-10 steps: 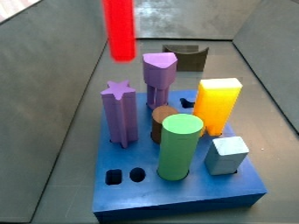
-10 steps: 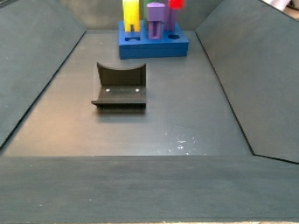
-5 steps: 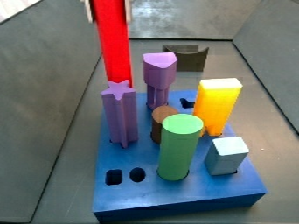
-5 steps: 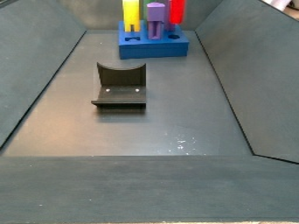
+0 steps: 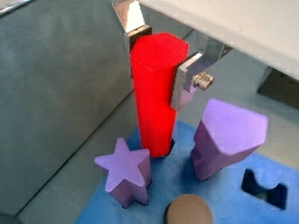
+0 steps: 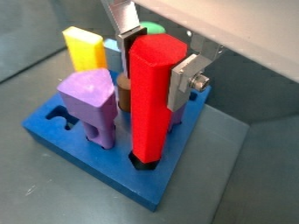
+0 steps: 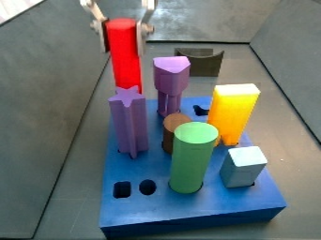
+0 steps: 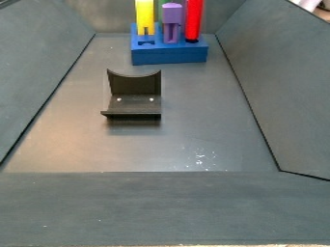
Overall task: Pick up the hexagon object. Move up. Place the hexagon object on the fixture. Regrasp the hexagon object. Move to above the board. Insert the hexagon object.
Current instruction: Insert the hexagon object.
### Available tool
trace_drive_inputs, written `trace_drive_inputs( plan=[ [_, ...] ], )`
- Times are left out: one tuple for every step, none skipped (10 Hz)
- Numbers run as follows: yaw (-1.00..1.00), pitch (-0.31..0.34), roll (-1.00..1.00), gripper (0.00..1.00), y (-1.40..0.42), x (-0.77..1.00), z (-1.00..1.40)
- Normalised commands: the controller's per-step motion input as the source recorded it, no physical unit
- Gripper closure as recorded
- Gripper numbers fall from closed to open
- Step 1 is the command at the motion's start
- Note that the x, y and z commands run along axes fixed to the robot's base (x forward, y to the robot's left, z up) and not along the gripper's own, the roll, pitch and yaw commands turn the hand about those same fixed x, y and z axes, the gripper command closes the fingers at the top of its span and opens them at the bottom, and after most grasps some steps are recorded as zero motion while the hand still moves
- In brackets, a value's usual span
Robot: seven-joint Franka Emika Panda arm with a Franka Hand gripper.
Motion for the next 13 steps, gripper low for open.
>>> trace_drive_inputs(
  plan=[
    [-0.03, 0.061, 0.0, 1.0, 0.0, 0.03, -0.05],
    [-0.16, 0.061, 0.0, 1.0, 0.02, 0.0, -0.13],
    [-0.3, 0.074, 0.0, 1.0, 0.1, 0.01, -0.15],
    [-0.31, 0.076, 0.0, 1.0, 0.19, 0.0, -0.15],
    [-0.27, 0.066, 0.0, 1.0, 0.13, 0.04, -0.19],
    [-0.38, 0.053, -0.01, 1.0, 0.03, 0.16, -0.31],
    [-0.41, 0.0, -0.08, 1.0, 0.0, 0.14, -0.49],
    [-0.35, 0.0, -0.09, 1.0, -0.03, 0.1, -0.53],
    [-0.15, 0.0, -0.13, 1.0, -0.09, 0.08, -0.48],
    [-0.03, 0.0, -0.14, 1.0, -0.09, 0.13, -0.46],
    [-0.05, 0.0, -0.08, 1.0, -0.06, 0.2, -0.45],
    [-0.05, 0.003, -0.03, 1.0, -0.04, 0.19, -0.53],
    [-0.06, 0.011, 0.0, 1.0, -0.03, 0.15, -0.62]
  ],
)
